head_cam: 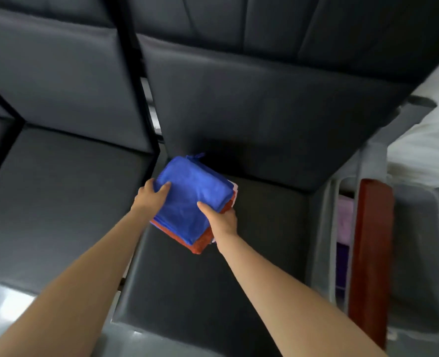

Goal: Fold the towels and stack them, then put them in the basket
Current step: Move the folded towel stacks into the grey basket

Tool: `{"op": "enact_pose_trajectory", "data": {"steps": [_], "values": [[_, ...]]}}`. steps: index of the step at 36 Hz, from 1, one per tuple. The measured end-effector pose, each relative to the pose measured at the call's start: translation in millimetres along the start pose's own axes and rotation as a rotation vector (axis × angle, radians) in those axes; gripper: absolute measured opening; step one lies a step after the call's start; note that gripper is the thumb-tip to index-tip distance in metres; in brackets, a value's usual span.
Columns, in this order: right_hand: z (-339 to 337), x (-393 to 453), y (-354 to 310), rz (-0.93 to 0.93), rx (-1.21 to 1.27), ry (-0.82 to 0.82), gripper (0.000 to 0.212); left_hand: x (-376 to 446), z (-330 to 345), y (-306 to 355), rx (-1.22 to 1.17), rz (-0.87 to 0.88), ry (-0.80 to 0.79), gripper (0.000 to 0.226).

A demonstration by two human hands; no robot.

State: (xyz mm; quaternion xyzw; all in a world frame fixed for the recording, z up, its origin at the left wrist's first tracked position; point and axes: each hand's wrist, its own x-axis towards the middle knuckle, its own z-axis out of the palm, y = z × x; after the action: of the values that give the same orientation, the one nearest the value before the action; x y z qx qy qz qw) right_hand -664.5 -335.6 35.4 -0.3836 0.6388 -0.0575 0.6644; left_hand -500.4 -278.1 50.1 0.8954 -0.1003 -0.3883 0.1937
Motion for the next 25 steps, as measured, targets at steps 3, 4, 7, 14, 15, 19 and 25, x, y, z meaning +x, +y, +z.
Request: {"op": "enact_pose_trajectory", "data": {"steps": [3,4,7,14,15,19,25], "values": [[8,0,7,-0.077,-0.028,0.166,0.078,10,10,-11,-0.136,-0.001,-0.046,0.056],[11,-3,10,-0.105,-0.020,0.195,0.078,13,13,-16,-0.163,0.005,-0.049,0.052],[23,-14,16,-0.259,-0.041,0.255,0.071,16,18,-28,-0.252,-0.011,-0.058,0.046],[47,-24,23,-0.305,-0.151,0.432,0.084,21,19,-45,-0.350,-0.021,-0.077,0.047],[47,-24,22,-0.308,-0.141,0.444,0.085,20,20,-45,-0.350,-0.019,-0.079,0.047],[43,-23,22,-0.319,-0.117,0.458,0.080,16,22,-43,-0.346,-0.026,-0.095,0.047],[37,-19,26,-0.433,-0.144,0.355,0.067,18,21,-54,-0.373,-0.057,-0.145,0.052]]}}
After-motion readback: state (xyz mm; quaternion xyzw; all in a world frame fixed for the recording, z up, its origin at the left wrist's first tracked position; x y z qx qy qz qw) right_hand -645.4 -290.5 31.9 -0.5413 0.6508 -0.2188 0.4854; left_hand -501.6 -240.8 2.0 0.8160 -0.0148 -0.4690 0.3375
